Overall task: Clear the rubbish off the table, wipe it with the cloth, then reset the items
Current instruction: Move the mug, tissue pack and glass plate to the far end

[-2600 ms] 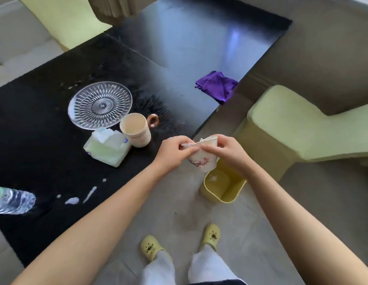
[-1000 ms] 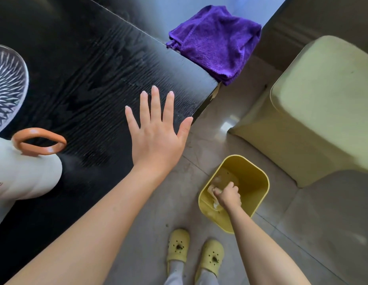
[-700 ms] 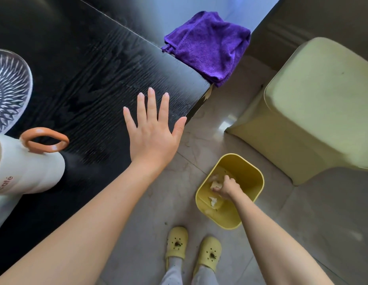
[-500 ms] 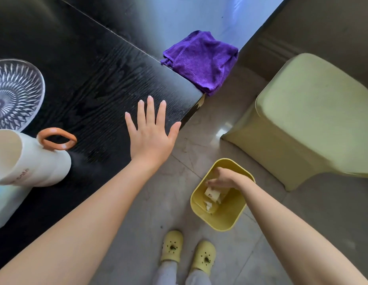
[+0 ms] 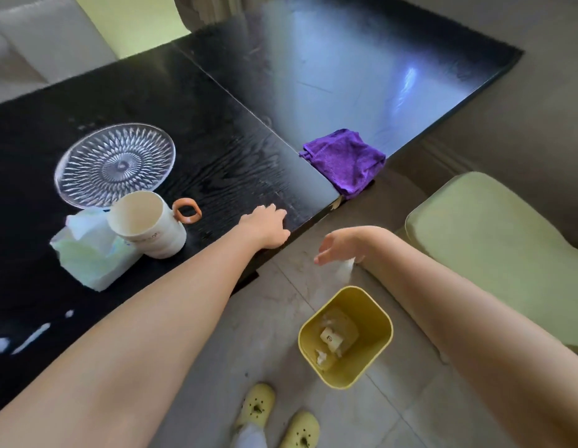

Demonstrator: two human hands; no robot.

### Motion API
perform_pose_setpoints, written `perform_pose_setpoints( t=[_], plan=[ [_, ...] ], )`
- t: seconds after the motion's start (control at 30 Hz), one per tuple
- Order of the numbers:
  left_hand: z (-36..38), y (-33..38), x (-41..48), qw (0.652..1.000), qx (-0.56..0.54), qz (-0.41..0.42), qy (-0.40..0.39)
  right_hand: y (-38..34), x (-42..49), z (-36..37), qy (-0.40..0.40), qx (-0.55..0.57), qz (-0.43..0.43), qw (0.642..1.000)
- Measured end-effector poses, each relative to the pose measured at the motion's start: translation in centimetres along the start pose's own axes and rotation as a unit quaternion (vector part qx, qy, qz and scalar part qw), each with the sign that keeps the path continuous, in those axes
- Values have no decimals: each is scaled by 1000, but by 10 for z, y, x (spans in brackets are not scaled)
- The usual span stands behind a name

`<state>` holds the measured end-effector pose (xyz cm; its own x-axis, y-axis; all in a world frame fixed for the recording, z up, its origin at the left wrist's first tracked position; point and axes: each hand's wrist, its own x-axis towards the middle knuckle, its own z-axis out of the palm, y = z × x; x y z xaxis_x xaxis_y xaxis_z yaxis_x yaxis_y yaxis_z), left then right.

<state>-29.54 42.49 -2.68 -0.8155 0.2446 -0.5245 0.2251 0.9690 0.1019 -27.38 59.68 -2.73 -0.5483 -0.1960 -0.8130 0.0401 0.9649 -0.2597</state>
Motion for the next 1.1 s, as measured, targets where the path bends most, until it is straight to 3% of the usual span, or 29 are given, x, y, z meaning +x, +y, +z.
perform_pose_setpoints(
  t=[0.1,0.3,0.4,0.57,0.8,0.93,1.1],
  plan=[
    [-9,-17,-38,1000,4,-27,10,-33,-19,-22,9,-37,-32,999],
    [-9,-68,-103,992,-102,-68,-11,-111,-34,-55,55,-86,-99,990],
    [-4,-99,-129,978,-161,-133,18,-148,-23,-58,97,-73,-137,983],
    [15,-148,-147,918,-299,-248,84,-203,-3,-42,147,-44,-184,971],
    [23,-168,-134,836,-463,-251,153,-221,33,-14,206,70,-208,954],
    [27,-174,-132,820,-467,-281,176,-215,32,-13,170,109,-235,951],
    [23,-195,-142,777,-407,-398,269,-210,27,-25,165,102,-253,948]
  ],
)
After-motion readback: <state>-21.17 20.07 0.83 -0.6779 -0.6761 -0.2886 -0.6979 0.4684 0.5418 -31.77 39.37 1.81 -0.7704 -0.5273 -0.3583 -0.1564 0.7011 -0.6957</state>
